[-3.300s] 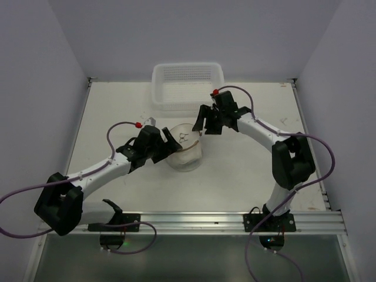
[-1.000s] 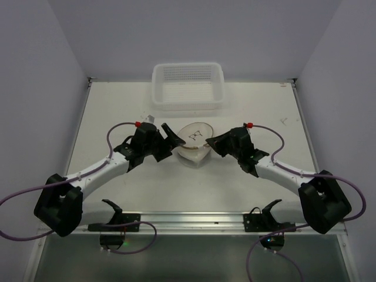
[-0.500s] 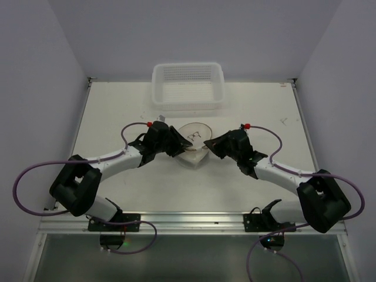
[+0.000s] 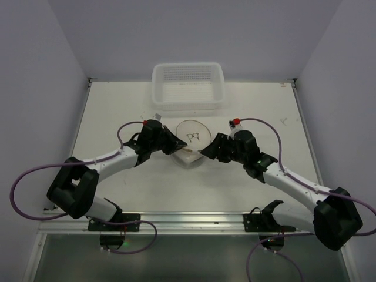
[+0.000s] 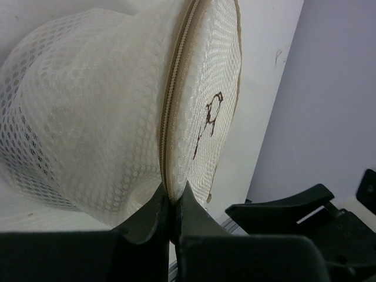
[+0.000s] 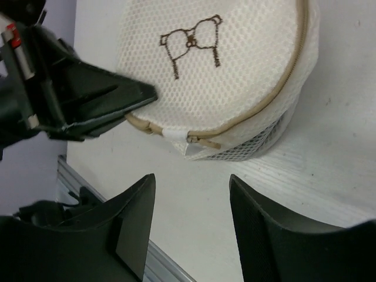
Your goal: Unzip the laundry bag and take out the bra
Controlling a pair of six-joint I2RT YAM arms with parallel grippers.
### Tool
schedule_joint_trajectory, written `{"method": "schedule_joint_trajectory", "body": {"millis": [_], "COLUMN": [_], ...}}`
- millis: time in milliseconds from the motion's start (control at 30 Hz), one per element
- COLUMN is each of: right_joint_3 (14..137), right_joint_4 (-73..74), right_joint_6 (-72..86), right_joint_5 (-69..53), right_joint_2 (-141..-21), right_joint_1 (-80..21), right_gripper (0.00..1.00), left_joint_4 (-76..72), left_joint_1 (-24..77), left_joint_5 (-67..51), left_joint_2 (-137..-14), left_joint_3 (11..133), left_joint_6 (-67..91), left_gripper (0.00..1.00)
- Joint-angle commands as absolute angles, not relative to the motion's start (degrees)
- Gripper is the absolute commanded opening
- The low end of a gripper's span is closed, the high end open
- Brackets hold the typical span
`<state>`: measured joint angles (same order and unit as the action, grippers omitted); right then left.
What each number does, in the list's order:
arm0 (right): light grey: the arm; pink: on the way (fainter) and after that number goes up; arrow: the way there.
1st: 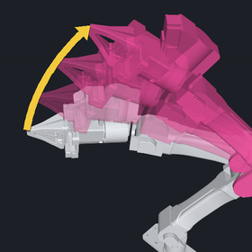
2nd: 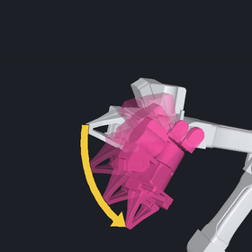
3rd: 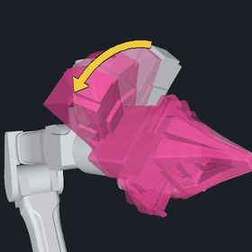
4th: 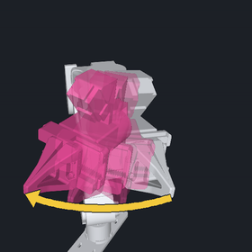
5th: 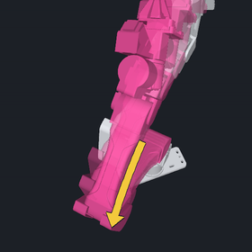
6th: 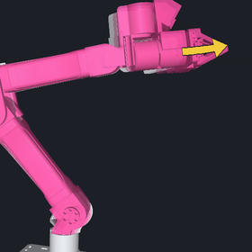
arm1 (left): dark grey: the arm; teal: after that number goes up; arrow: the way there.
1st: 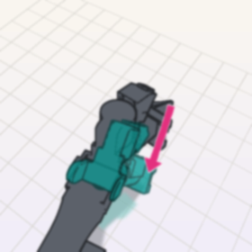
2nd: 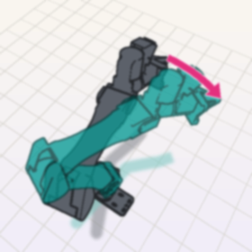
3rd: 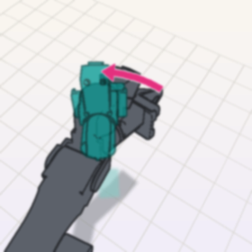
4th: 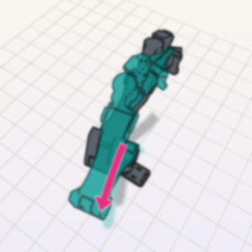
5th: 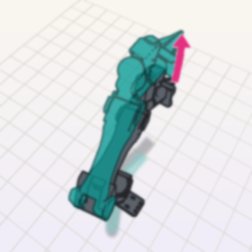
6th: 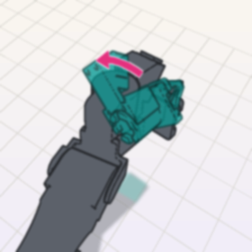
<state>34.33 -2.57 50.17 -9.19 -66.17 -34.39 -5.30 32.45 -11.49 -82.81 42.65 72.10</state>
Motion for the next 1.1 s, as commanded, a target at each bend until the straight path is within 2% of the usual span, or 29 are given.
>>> {"method": "schedule_joint_trajectory", "body": {"millis": [0,167,367,633,1067], "right_joint_3": [35.7,37.4,42.0,46.3,46.8], "right_joint_4": [-0.2,1.6,3.0,2.0,1.8], "right_joint_6": [34.0,26.5,20.6,17.7,14.7], "right_joint_5": [-14.7,-17.3,-20.7,-21.9,-25.8], "right_joint_2": [-62.1,-63.0,-70.3,-75.9,-79.3], "right_joint_1": [-34.5,-34.5,-34.5,-34.5,-34.5], "right_gripper": [0.56,0.51,0.47,0.45,0.36], "left_joint_4": [-7.4,-5.2,-4.7,-3.1,-2.9], "left_joint_1": [30.9,30.0,29.5,29.4,28.5], "left_joint_5": [-16.2,-19.8,-21.4,-22.5,-24.4], "left_joint_2": [-80.8,-80.5,-79.9,-80.2,-80.9], "left_joint_3": [42.5,43.9,44.5,46.3,46.8], "left_joint_6": [68.5,65.5,64.6,63.2,62.1], "left_gripper": [0.0,0.0,0.0,0.0,0.0]}}
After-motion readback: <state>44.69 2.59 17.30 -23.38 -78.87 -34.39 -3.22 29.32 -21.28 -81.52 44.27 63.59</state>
